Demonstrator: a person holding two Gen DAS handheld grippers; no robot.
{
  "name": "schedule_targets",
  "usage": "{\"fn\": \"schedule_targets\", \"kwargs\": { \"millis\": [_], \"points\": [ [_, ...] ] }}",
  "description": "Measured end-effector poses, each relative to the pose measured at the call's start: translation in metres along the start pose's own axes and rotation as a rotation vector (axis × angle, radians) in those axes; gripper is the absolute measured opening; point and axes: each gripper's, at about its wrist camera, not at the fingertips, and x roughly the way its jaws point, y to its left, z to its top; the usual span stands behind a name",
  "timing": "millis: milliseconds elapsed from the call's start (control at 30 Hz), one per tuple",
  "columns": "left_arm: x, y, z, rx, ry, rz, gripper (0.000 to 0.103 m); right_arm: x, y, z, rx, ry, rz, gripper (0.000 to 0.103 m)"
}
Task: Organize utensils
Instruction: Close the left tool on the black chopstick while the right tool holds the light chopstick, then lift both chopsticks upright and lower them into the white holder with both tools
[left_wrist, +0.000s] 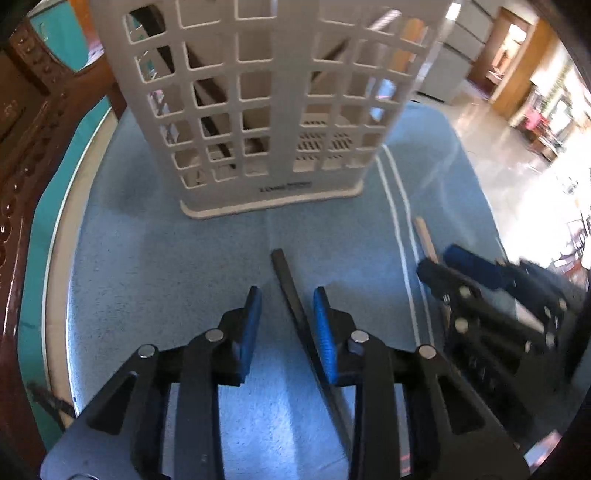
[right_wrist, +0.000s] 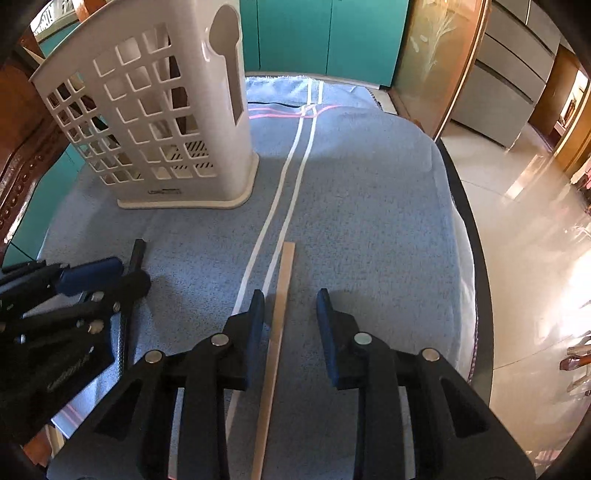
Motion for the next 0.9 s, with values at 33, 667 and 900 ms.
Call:
{"fn": "schedule_targets", "kwargs": {
  "millis": [33,667,900],
  "points": [
    [0.001,-0.002,0.003,-0.001,0.000,0.015,0.022,-0.001,-0.002,-0.001,0.000,-0.005,0.014,0.009],
    [-0.161,0.008,-0.035,0.009,-0.379,-0.102,0.007,-0.185,-0.026,-0.011,0.007,-0.405,0.217,0.007],
    [-0.241,0.018,-0.029,0.019,-0.553,-0.126,0.007,-0.252,-0.035,0.003,0.019,-0.552,0.279,0.007]
  ]
}}
